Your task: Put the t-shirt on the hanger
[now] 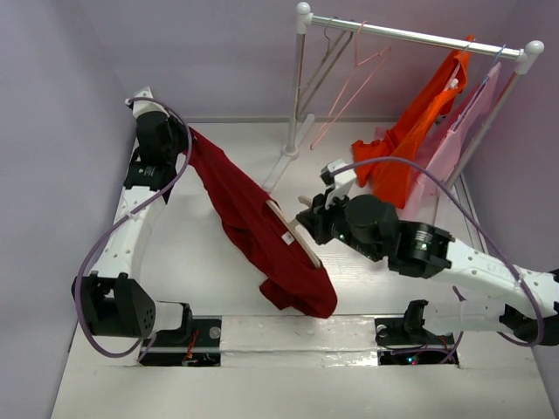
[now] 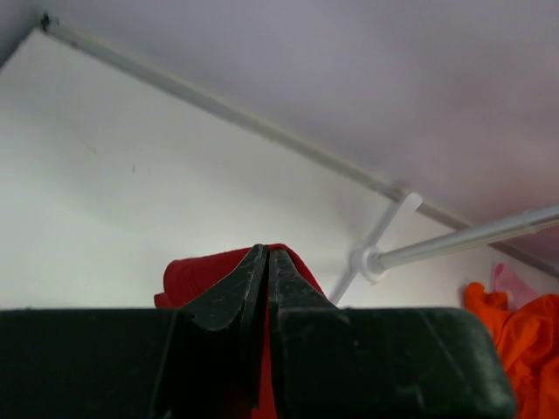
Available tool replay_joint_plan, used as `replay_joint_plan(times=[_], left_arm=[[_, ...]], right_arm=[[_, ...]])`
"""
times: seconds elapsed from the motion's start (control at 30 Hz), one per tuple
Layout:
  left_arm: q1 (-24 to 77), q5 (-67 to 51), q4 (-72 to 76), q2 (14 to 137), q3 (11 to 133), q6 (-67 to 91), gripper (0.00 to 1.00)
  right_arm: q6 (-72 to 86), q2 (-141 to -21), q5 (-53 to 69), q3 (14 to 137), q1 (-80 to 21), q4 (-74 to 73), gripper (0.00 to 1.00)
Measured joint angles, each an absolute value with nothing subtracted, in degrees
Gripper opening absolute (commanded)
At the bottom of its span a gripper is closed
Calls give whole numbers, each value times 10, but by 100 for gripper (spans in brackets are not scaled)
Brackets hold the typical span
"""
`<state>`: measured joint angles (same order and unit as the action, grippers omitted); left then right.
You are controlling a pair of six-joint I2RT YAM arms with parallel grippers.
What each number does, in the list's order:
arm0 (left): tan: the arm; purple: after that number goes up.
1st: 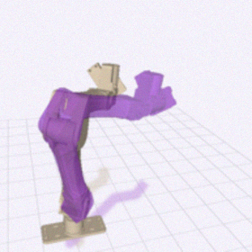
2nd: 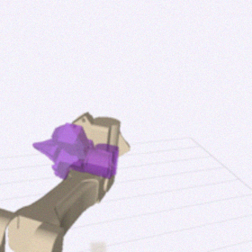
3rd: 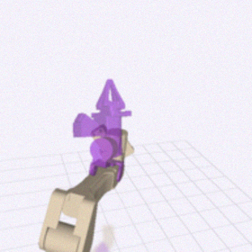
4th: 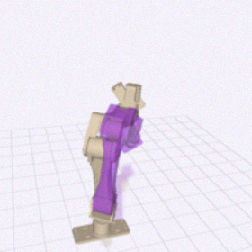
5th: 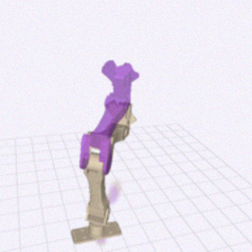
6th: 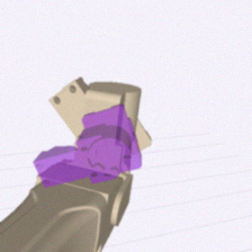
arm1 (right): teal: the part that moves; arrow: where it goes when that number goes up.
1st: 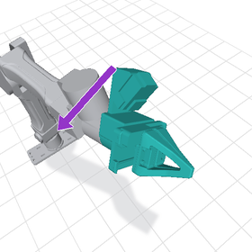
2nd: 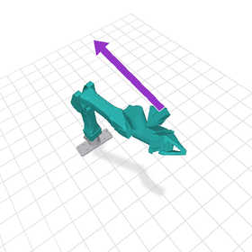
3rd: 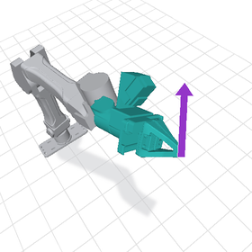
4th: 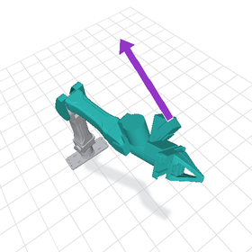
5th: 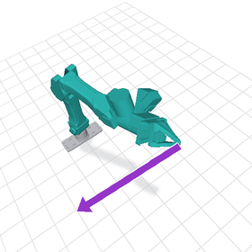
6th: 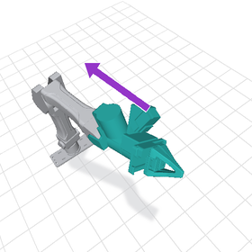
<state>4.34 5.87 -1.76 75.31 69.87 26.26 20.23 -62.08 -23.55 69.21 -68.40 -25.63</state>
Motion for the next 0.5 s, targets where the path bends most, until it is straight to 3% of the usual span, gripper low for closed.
replay_joint_plan(times=[0.2,0.5], left_arm=[[37,60,-44,747,790,253,0],[35,61,-78,714,860,245,0]], right_arm=[[188,-634,-236,878,-688,-362,0],[174,-674,-244,994,-688,-469,0]])
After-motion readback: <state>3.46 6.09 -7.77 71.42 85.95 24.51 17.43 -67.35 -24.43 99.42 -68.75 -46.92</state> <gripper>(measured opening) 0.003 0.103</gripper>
